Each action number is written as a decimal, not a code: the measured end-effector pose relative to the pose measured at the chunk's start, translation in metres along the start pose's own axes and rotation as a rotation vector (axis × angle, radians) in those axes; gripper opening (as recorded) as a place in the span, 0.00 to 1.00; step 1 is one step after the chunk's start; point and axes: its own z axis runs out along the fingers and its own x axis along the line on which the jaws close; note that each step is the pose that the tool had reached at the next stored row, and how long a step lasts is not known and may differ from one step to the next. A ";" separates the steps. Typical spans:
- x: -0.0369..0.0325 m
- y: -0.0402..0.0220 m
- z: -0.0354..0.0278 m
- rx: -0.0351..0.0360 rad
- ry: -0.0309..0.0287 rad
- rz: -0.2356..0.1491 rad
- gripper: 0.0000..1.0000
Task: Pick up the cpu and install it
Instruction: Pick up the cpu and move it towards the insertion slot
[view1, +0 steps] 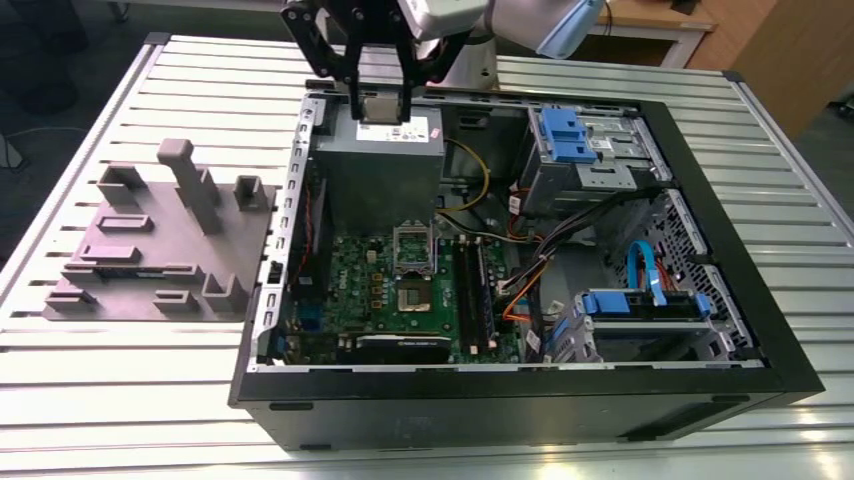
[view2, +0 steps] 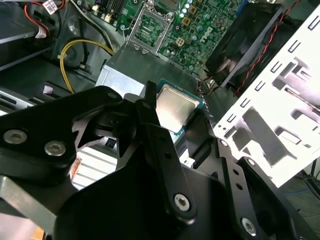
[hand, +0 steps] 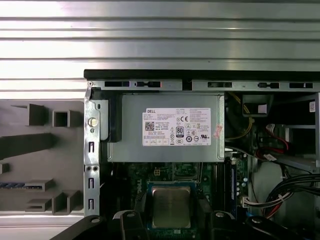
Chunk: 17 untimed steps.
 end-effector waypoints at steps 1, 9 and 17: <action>0.0000 -0.0003 0.0000 0.0000 0.0000 0.000 0.47; -0.0060 -0.0006 0.0001 0.0001 0.0000 0.000 0.47; -0.0225 -0.0003 0.0004 0.0000 0.0000 0.000 0.47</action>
